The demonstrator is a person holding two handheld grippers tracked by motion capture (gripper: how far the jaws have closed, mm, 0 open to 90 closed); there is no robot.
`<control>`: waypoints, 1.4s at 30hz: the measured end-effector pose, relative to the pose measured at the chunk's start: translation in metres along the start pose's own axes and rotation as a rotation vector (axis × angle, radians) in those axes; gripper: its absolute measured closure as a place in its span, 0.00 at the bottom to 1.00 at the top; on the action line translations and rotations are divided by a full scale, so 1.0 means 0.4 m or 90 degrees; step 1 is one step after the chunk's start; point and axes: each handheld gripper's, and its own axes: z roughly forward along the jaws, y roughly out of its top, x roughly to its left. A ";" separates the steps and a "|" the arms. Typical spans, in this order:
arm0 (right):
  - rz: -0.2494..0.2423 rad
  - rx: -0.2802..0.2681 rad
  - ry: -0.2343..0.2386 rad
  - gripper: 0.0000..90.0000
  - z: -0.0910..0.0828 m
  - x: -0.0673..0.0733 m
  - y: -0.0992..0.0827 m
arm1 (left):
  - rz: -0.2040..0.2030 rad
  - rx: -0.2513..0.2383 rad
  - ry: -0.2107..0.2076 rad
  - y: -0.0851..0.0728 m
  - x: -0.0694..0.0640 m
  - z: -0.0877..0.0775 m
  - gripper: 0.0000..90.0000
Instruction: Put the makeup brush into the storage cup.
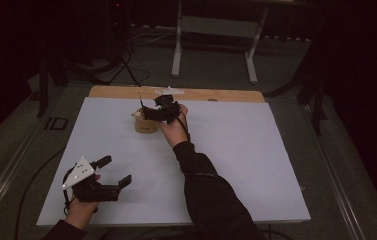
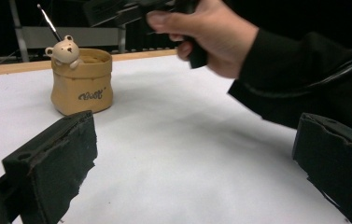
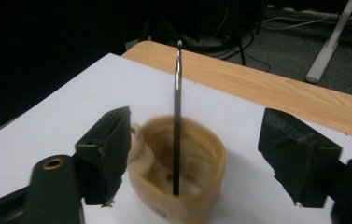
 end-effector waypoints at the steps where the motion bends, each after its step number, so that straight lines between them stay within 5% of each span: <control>1: 0.005 0.003 0.005 0.19 -0.012 -0.005 -0.001 | 0.000 0.000 -0.001 0.000 0.000 0.001 0.00; 4: -0.004 0.013 0.024 0.11 -0.045 -0.019 -0.006 | 0.000 0.001 -0.002 0.000 -0.002 0.002 0.00; 10: -0.047 0.020 0.021 0.12 -0.121 -0.048 -0.011 | 0.012 0.012 0.005 0.003 -0.002 0.007 0.00; 13: -0.040 0.038 0.064 0.13 -0.151 -0.065 -0.010 | 0.010 0.017 0.003 0.003 0.003 0.007 0.00; 23: -0.086 0.058 0.083 0.15 -0.266 -0.093 -0.062 | 0.007 0.014 -0.010 0.003 0.000 0.006 0.00; 42: -0.103 -0.006 0.140 0.13 -0.467 -0.128 -0.207 | 0.013 0.014 -0.042 0.005 -0.010 0.008 0.00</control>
